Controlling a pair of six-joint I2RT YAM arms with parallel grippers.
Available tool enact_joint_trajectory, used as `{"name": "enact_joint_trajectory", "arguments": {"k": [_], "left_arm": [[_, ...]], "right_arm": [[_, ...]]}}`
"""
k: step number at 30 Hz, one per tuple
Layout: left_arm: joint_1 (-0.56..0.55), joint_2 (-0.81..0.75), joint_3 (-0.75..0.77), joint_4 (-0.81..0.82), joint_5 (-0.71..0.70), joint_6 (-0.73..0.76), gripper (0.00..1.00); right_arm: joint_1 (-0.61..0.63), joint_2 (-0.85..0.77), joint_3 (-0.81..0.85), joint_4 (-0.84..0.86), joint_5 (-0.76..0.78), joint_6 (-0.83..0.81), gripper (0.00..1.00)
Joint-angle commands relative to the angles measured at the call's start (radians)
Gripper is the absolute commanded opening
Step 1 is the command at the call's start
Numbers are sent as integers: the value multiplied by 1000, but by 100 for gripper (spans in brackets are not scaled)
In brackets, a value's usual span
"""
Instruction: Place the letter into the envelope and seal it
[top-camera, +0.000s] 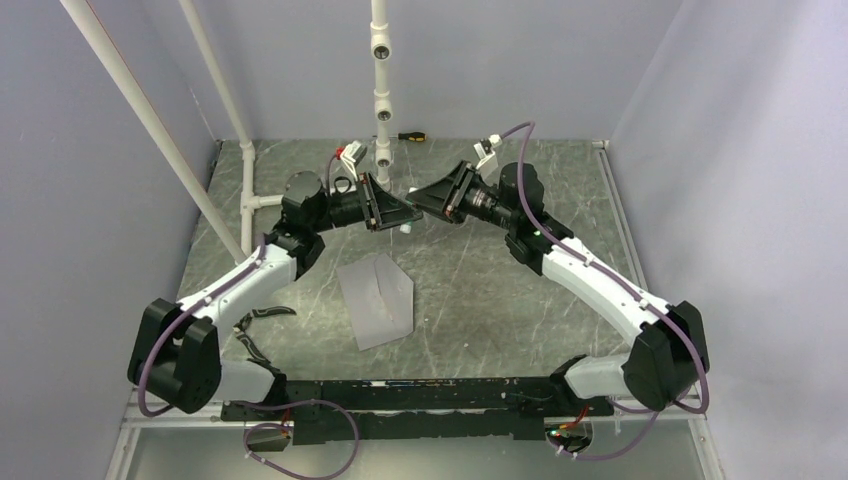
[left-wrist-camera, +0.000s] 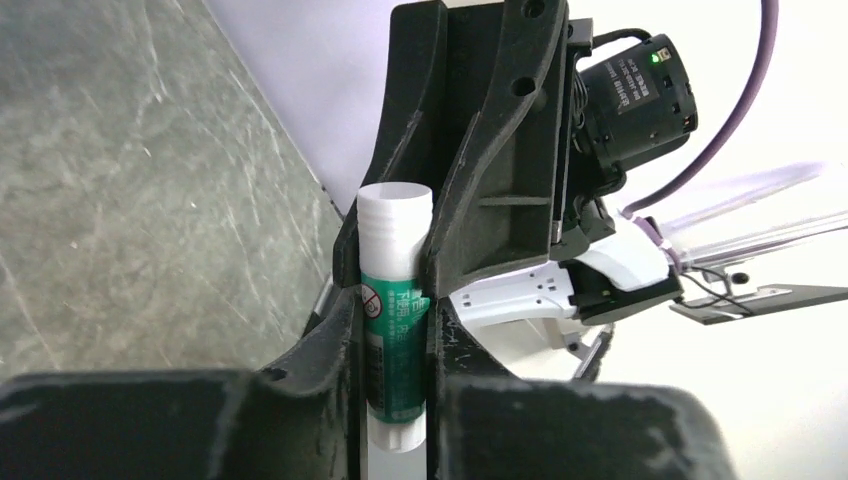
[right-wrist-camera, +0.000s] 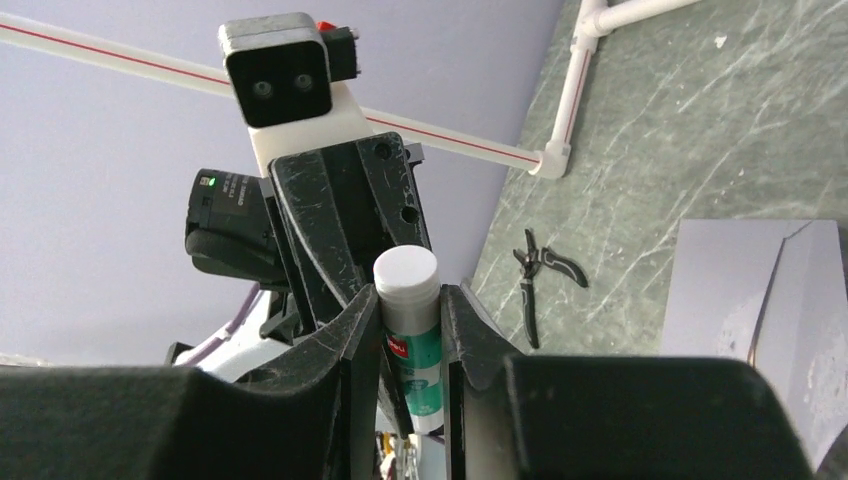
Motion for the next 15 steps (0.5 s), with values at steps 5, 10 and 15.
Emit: {"name": "enact_joint_trajectory", "arguments": {"k": [5,10,15], "left_arm": [[-14,-22,31,-133,121,173,3],[-14,-82,184,-554,171,647,3],[-14,-74,305,-808,233,974,2]], "right_arm": [[-6,-79,30,-108,-21,-103,27],[-35,-65,147,-384,-130,-265,59],[-34,-26,244,-548,-230,-396,63]]}}
